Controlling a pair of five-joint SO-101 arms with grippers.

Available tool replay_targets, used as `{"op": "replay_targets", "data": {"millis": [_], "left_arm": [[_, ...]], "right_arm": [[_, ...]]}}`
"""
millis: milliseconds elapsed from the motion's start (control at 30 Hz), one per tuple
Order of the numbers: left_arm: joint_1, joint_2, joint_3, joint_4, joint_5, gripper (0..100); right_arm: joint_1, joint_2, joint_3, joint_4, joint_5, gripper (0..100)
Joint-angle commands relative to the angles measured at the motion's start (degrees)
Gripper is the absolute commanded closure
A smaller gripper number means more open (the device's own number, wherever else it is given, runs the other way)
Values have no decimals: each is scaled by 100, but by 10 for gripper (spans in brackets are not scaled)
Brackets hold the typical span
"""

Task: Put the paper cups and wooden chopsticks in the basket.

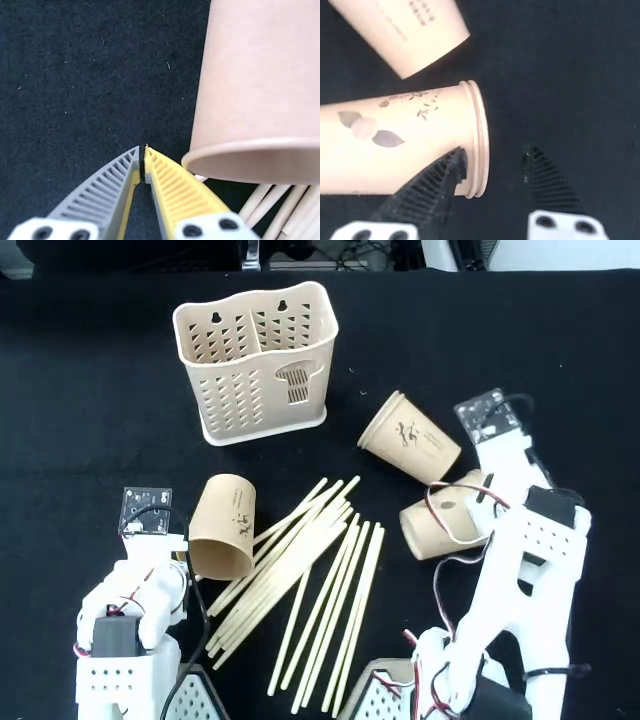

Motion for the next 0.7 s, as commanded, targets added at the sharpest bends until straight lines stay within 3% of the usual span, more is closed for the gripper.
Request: {"op": "replay_targets", "data": {"millis": [0,100,267,433,667], "left_arm": [[31,-44,84,88,44,967],[31,-44,84,88,44,967],[31,-44,84,88,44,967],[31,-44,84,88,44,967],[40,-44,84,88,44,967]], "right_arm": [[-167,338,40,352,563,874],[-211,338,-4,659,765,984],[-211,338,40,738,738,985],[-193,110,-84,853,176,986],[-246,-1938,-110,1890,-176,986]]}}
